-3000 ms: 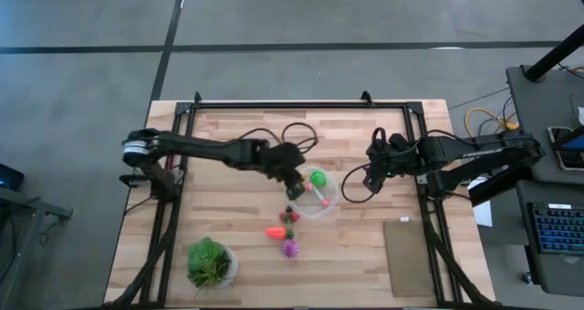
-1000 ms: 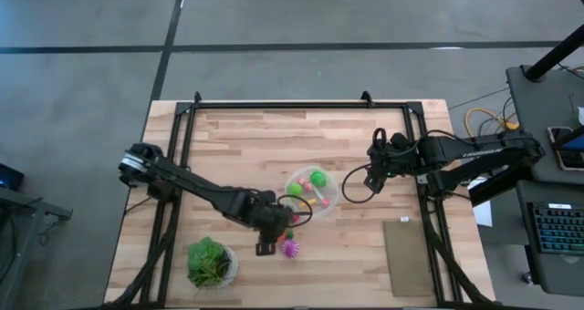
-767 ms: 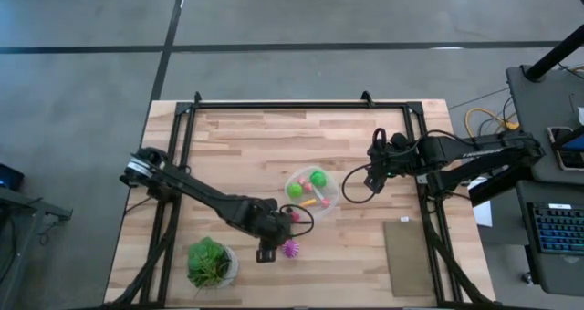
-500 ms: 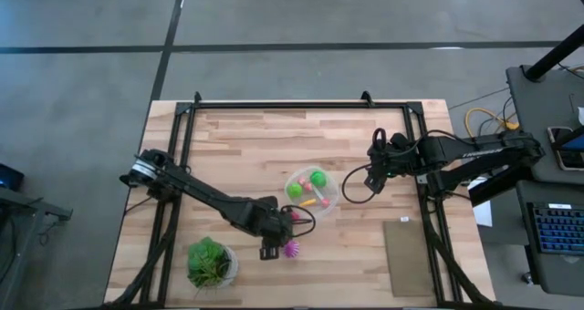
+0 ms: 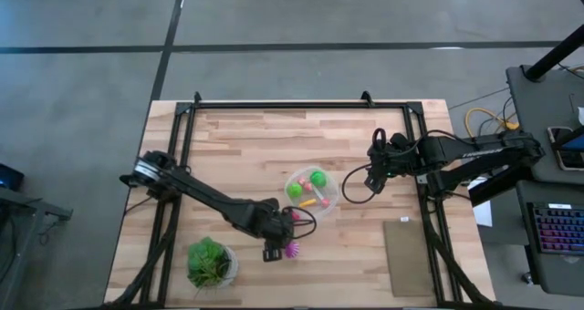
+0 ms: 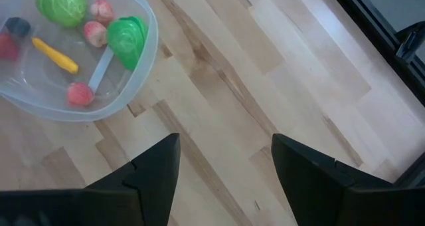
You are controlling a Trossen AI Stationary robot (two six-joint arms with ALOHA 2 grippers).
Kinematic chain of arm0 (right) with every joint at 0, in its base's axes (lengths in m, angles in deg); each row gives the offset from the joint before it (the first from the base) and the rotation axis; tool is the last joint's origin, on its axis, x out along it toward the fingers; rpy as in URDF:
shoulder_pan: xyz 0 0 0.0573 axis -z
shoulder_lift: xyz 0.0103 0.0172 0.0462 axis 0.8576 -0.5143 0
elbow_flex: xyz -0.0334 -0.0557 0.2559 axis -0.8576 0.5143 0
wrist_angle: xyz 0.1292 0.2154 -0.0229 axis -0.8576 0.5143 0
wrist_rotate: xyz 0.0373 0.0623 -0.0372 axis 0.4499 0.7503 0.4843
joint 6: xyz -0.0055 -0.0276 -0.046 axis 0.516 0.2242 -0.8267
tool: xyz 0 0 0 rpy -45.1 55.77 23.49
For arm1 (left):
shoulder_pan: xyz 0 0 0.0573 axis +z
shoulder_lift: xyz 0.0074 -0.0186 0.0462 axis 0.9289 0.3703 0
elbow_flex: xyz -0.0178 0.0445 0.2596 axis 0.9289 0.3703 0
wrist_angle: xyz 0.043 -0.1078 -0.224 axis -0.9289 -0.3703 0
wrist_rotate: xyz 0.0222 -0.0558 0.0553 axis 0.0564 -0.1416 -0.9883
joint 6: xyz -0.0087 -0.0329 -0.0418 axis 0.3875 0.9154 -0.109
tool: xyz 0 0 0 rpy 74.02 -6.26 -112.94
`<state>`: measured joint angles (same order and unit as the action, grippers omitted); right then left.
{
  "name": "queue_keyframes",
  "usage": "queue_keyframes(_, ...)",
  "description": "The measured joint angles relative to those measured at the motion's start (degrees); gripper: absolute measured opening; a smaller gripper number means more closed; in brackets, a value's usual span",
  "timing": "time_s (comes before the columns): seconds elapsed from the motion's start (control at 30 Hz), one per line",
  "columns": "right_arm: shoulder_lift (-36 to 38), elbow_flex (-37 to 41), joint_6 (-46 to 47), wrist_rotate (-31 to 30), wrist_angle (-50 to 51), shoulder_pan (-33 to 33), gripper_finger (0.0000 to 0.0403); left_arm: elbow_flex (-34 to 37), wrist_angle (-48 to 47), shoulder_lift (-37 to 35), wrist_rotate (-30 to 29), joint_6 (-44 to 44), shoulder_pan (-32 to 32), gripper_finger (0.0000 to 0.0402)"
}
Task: Pick and placing Produce into tupperware
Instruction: Put the orange carrot into the transparent bin
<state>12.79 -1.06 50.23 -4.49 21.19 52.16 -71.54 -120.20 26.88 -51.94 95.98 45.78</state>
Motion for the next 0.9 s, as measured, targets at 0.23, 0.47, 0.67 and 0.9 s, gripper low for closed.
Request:
queue_keyframes(0.23, 0.0, 0.0, 0.0, 0.0, 0.2, 0.0, 0.0231, 0.1, 0.1, 2.2, 0.0, 0.0, 0.0, 0.0208)
queue_keyframes(0.47, 0.0, 0.0, 0.2, 0.0, 0.6, 0.0, 0.0231, 0.1, 0.1, 4.1, 0.0, 0.0, 0.0, 0.0208)
queue_keyframes(0.67, 0.0, 0.0, 0.2, 0.0, 0.8, 0.0, 0.0231, 0.1, 0.1, 4.5, -1.2, 0.0, 0.0, 0.0207)
queue_keyframes(0.9, 0.0, 0.0, 0.2, 0.0, 0.8, 0.0, 0.0231, 0.0, 0.2, 4.9, -1.5, 0.0, 0.0, 0.0158)
